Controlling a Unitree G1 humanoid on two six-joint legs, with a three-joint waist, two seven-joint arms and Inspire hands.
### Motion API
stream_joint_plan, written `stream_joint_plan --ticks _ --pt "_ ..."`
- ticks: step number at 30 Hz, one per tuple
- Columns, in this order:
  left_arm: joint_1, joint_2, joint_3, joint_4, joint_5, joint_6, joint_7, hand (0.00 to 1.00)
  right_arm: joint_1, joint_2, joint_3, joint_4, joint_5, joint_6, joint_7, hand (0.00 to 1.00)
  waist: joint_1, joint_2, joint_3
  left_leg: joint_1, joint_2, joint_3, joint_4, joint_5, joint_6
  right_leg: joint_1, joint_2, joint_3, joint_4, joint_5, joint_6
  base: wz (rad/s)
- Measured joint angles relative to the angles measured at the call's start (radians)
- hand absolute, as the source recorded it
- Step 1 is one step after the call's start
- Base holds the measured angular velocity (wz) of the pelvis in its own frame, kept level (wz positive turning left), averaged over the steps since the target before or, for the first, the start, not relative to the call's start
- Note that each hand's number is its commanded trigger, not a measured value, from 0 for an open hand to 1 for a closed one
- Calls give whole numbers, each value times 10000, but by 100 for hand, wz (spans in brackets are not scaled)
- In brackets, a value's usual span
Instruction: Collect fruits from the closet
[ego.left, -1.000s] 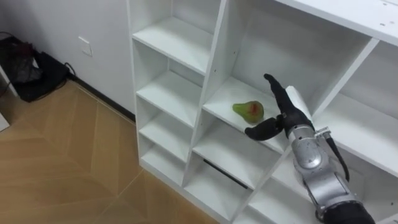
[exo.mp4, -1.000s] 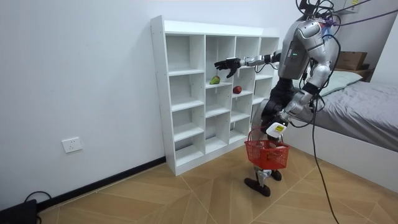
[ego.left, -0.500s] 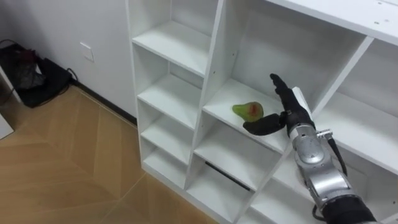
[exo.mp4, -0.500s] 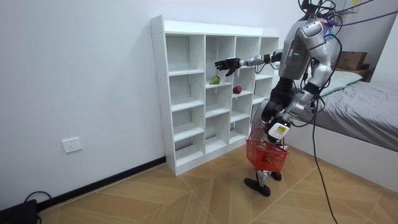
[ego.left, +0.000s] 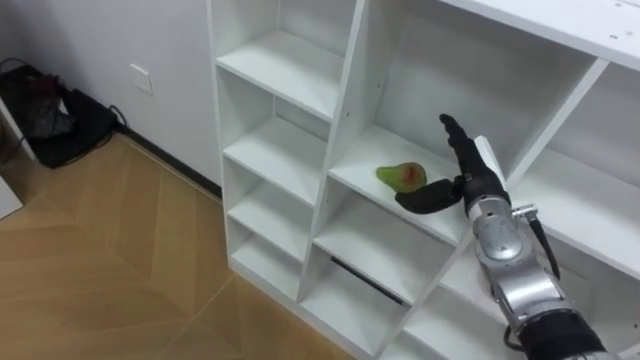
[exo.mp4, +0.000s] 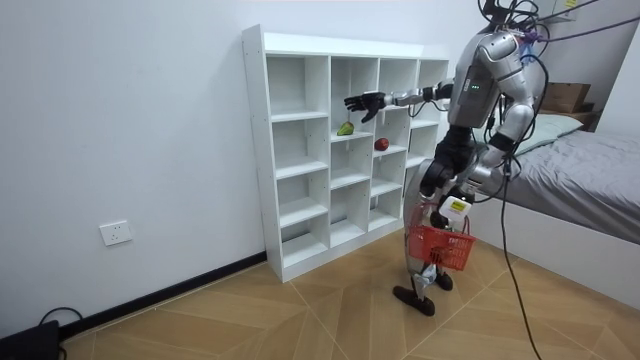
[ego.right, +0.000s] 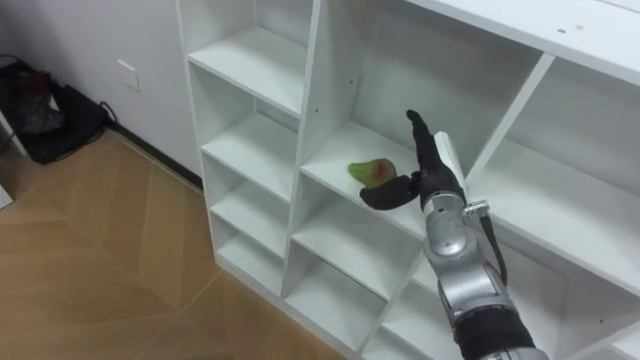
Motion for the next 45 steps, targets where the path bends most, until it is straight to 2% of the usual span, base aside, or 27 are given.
stream_joint_plan --ticks 1,6,15,30,33,36,37,45 --pt "0 19 -18 -20 -3 15 -74 100 -45 24 16 0 -72 0 -1 0 6 -15 -2 -3 -4 4 0 0 1 3 -6 19 41 -8 0 -11" --pt "-20 120 -190 -172 -15 54 -317 100 -348 47 75 0 -105 1 -49 0 3 -209 88 -26 -13 10 31 -15 17 -37 -61 52 140 -74 13 -1" --pt "-59 208 -176 -169 -7 342 -584 100 -425 57 97 0 -848 69 -91 0 231 -230 78 -200 -17 -2 180 -57 54 -194 -102 45 185 -109 38 1" --pt "-236 215 -185 -54 -6 353 -684 100 -465 62 420 21 -1252 72 -313 0 289 -191 106 -486 39 -29 564 -239 28 -300 26 52 172 -93 11 0" --pt "-246 220 -217 -55 -20 352 -682 100 -475 61 422 48 -1220 72 -393 0 424 -198 109 -567 152 102 569 -245 28 -452 30 149 204 -79 -12 -11" --pt "-320 225 -284 -50 -6 351 -683 100 -497 28 418 90 -1187 75 -448 0 485 -232 108 -714 162 106 627 -253 20 -580 46 196 201 -55 -38 -4" --pt "-375 217 -278 -32 -1 350 -683 100 -583 18 417 245 -1201 75 -448 0 511 -258 137 -727 161 101 635 -253 19 -584 55 198 202 -45 -48 0" --pt "-471 232 -262 -21 -54 342 -687 100 -1579 -82 410 1713 -1073 85 -488 0 547 -485 195 -1019 158 82 760 -256 16 -737 87 138 317 -16 -70 2"
